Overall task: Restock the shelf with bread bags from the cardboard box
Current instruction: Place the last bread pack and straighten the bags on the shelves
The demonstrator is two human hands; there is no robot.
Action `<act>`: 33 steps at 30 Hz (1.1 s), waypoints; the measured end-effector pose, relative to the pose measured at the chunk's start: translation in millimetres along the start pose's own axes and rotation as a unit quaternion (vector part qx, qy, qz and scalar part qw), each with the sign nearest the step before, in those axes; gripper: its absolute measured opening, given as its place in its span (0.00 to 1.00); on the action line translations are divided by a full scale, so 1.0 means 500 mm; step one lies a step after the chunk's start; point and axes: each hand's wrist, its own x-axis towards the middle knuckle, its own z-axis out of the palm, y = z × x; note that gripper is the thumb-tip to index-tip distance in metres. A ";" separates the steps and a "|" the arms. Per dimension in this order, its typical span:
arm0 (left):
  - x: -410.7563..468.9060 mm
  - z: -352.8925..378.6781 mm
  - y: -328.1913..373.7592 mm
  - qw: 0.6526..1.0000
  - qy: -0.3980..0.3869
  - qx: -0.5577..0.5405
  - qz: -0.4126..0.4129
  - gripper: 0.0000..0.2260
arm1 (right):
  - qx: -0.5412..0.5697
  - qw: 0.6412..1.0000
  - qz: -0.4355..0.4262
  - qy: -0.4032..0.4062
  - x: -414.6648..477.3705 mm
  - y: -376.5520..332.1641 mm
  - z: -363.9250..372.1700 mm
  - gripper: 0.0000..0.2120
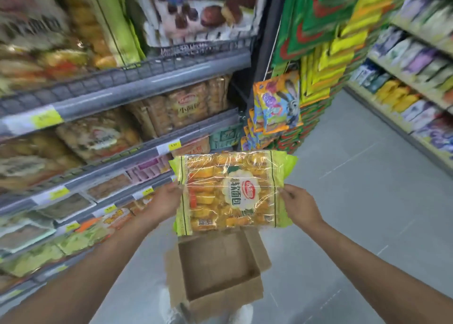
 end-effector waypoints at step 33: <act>-0.304 -0.329 0.370 0.942 -0.048 -0.180 0.278 0.47 | 0.398 0.890 -0.071 -0.211 -0.172 -0.346 -0.488 0.21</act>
